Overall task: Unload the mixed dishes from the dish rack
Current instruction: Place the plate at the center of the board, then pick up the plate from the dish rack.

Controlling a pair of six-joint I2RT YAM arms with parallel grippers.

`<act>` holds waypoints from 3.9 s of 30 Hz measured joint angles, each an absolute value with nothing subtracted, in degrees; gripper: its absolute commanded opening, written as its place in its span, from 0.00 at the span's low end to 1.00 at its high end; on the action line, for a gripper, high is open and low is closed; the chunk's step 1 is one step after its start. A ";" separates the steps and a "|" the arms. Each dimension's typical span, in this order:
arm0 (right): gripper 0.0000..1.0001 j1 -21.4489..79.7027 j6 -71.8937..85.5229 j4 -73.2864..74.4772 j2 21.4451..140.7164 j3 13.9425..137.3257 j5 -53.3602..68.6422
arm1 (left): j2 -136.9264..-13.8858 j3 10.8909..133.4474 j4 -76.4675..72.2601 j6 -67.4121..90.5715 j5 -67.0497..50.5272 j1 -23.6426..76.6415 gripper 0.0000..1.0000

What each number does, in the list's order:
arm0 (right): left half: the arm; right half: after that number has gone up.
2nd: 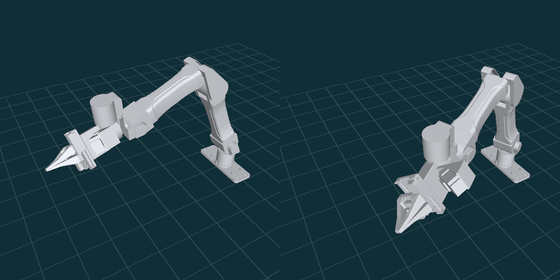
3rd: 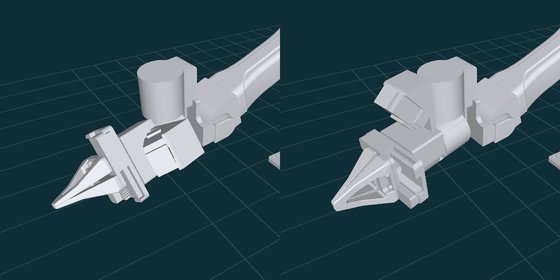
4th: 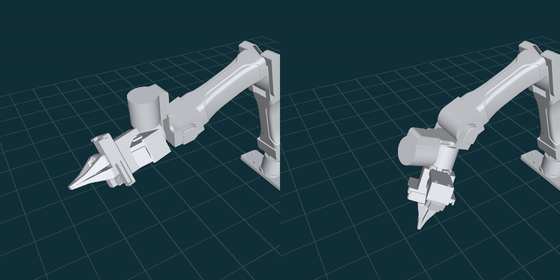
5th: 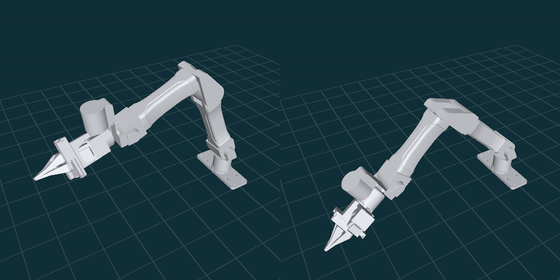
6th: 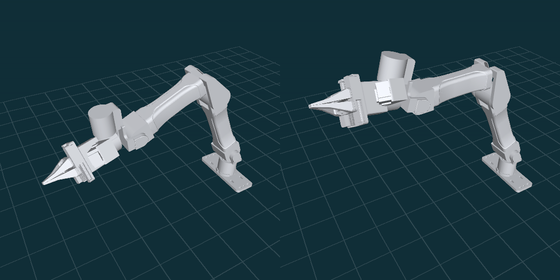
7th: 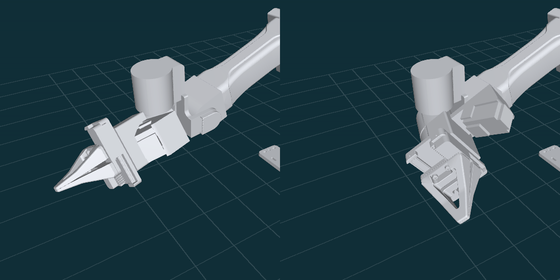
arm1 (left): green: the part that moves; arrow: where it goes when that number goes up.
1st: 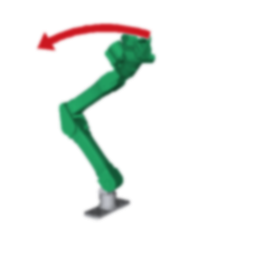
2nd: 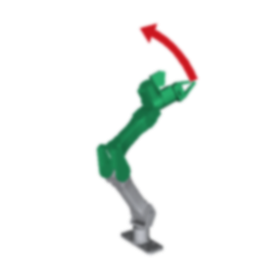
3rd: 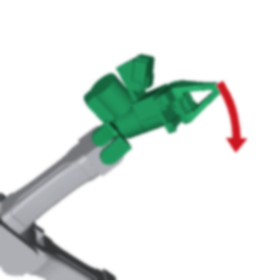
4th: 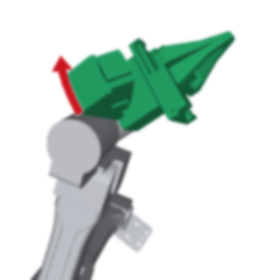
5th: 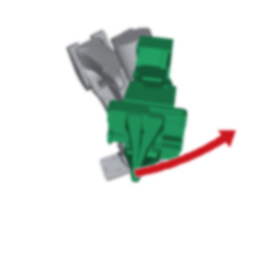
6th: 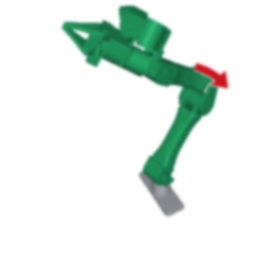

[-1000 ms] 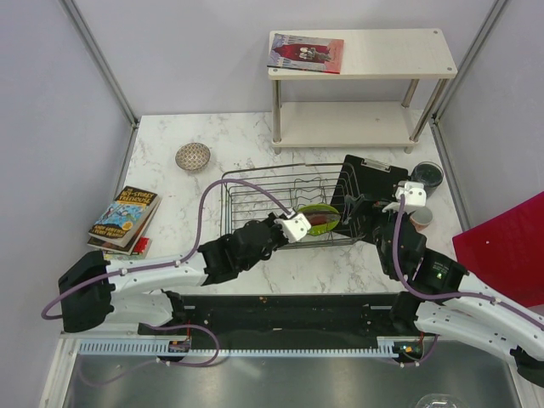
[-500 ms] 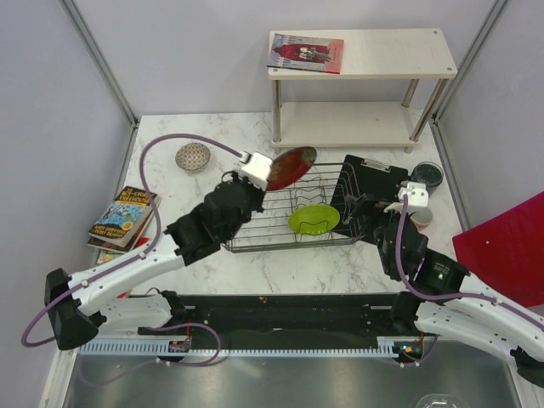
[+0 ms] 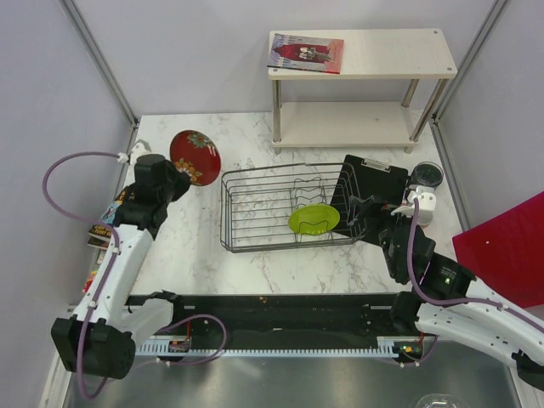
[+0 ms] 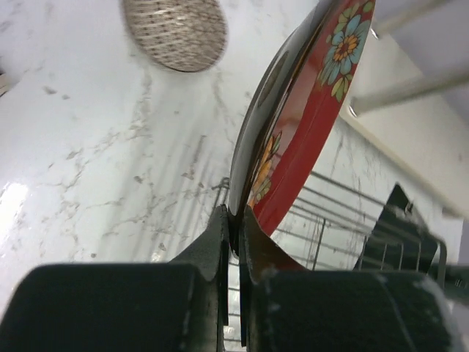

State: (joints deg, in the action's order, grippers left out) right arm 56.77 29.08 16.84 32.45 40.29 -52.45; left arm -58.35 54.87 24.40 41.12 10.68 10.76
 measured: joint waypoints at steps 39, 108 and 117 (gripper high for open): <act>0.97 56.77 31.31 18.90 28.84 36.97 -50.87 | -72.49 34.85 17.28 61.65 -6.66 -4.91 0.80; 0.98 56.77 29.17 17.63 32.49 38.65 -52.73 | -84.49 40.71 -23.11 -19.81 8.45 55.40 0.33; 0.98 56.80 29.65 17.67 33.28 38.65 -52.66 | -86.65 39.81 -26.30 -19.81 8.91 55.46 0.15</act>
